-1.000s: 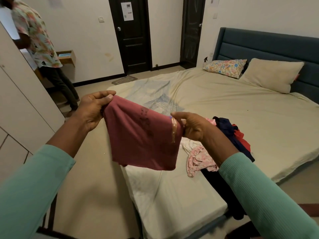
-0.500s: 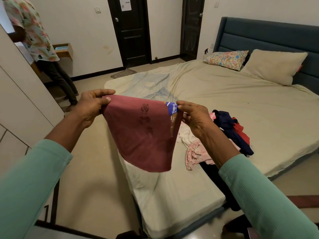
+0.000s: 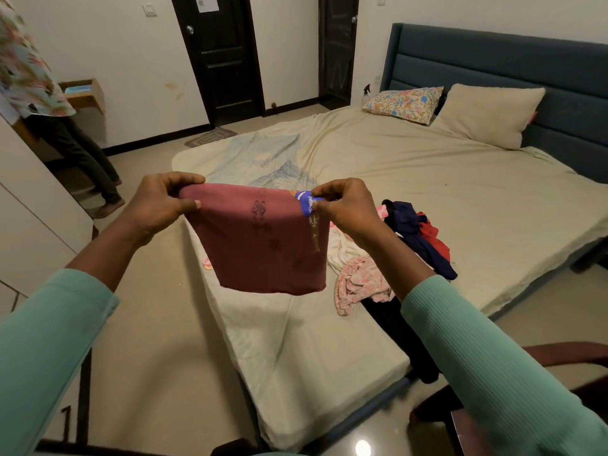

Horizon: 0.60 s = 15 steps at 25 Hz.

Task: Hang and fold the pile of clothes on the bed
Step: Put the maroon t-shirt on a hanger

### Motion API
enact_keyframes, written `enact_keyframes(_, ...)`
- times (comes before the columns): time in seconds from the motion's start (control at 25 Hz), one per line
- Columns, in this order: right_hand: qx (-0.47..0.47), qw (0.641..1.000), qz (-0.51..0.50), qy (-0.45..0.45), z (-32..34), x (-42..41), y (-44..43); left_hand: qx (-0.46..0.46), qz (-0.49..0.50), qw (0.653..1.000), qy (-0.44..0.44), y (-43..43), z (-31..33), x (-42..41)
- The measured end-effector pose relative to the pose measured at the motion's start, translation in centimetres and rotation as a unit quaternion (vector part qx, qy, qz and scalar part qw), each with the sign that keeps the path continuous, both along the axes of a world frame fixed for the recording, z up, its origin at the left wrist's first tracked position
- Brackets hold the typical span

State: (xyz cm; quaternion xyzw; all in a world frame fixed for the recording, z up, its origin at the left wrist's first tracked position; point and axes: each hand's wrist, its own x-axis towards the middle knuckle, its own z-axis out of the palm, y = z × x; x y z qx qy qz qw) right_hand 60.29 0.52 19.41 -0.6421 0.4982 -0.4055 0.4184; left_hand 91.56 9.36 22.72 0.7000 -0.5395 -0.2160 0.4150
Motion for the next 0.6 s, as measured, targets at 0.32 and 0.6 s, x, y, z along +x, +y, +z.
enact_keyframes(0.32,0.112,0.979,-0.036,-0.169,-2.3,0.7,1.4,-0.056,0.063,0.995,0.063,-0.6,-2.0,0.5)
enact_keyframes(0.6,0.059,0.981,-0.060,-0.173,-3.5,1.3,1.5,-0.040,0.079,0.995,0.045,-0.9,-1.9,0.8)
